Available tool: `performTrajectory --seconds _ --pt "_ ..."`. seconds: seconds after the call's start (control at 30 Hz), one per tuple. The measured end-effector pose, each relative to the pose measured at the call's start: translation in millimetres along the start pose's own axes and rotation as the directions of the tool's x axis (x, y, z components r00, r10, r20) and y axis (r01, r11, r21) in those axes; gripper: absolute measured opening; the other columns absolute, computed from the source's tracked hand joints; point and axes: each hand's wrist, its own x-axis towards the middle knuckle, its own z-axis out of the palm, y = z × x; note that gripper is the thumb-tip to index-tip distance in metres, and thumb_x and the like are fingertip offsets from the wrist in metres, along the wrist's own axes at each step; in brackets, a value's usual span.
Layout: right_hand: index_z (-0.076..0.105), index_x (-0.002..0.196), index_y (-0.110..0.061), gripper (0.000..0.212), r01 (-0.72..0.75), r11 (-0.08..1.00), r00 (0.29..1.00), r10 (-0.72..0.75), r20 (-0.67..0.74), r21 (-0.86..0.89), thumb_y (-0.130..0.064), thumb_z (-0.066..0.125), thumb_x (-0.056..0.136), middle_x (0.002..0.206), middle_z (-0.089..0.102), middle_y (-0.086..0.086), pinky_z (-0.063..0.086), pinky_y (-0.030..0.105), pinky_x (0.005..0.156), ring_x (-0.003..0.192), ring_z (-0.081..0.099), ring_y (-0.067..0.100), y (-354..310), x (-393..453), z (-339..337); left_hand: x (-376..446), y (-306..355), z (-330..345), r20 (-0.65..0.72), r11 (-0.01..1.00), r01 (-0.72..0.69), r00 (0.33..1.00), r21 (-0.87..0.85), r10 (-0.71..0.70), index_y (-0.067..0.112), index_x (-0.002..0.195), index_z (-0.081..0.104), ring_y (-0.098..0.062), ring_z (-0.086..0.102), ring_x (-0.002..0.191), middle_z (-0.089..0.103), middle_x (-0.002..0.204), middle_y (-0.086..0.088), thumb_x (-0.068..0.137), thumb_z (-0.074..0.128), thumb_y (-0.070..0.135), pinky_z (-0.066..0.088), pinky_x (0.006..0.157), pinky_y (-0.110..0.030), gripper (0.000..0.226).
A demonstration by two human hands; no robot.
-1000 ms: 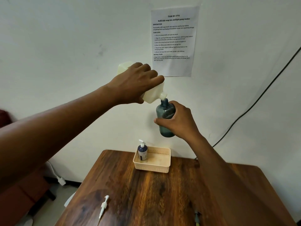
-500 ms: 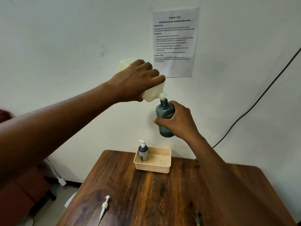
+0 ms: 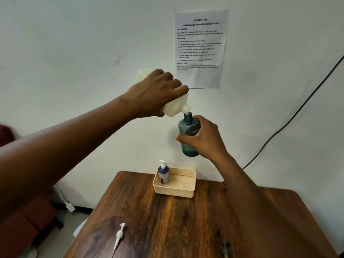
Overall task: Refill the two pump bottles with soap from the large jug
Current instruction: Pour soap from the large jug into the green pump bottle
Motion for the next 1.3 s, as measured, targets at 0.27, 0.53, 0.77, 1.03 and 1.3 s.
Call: performTrajectory --seconds 0.27,0.53,0.77,1.03,1.3 --pt "0.056 0.118 -0.033 0.065 -0.017 0.997 1.000 0.017 -0.001 0.081 -0.054 0.086 0.064 0.109 0.062 -0.014 0.053 0.024 0.077 0.094 0.061 0.009 5 -2 1 -20 20 26 0.008 0.866 0.271 0.955 -0.420 -0.295 0.015 0.127 0.050 -0.035 0.059 0.103 0.067 0.115 -0.006 0.066 0.087 0.028 0.049 0.086 -0.046 0.073" --pt "0.059 0.110 -0.036 0.060 -0.041 0.989 0.999 0.042 -0.007 0.143 -0.051 0.088 0.059 0.101 0.066 -0.017 0.050 0.020 0.071 0.092 0.063 0.001 16 -5 3 -47 46 60 0.252 0.223 0.439 0.787 -0.871 -0.563 0.017 0.123 0.053 -0.026 0.056 0.099 0.059 0.114 -0.006 0.071 0.092 0.020 0.048 0.069 -0.023 0.065" --pt "0.054 0.111 -0.042 0.065 -0.074 0.988 0.997 0.072 0.020 0.137 -0.052 0.090 0.058 0.104 0.062 -0.024 0.043 0.006 0.066 0.093 0.059 -0.007 34 -22 24 -94 87 105 0.498 -0.062 0.558 0.679 -0.828 -0.540 0.023 0.127 0.055 -0.025 0.061 0.112 0.063 0.120 0.000 0.075 0.092 0.020 0.059 0.090 -0.043 0.063" --pt "0.053 0.120 -0.036 0.072 -0.091 0.986 0.992 0.077 0.101 0.142 -0.046 0.093 0.060 0.110 0.060 -0.019 0.043 0.003 0.066 0.096 0.058 0.004 59 -48 87 -157 140 156 0.680 -0.147 0.709 0.564 -0.690 -0.469 0.032 0.124 0.057 -0.022 0.063 0.117 0.065 0.121 0.008 0.068 0.092 0.019 0.062 0.091 -0.049 0.067" --pt "0.048 0.115 -0.043 0.075 -0.168 0.979 0.973 0.146 0.179 0.113 -0.044 0.095 0.057 0.104 0.054 -0.031 0.038 -0.005 0.068 0.095 0.056 -0.004 88 -79 153 -210 185 189 0.748 -0.006 0.830 0.500 -0.558 -0.436 0.031 0.131 0.056 -0.025 0.061 0.116 0.064 0.127 -0.001 0.070 0.092 0.034 0.058 0.095 -0.046 0.071"
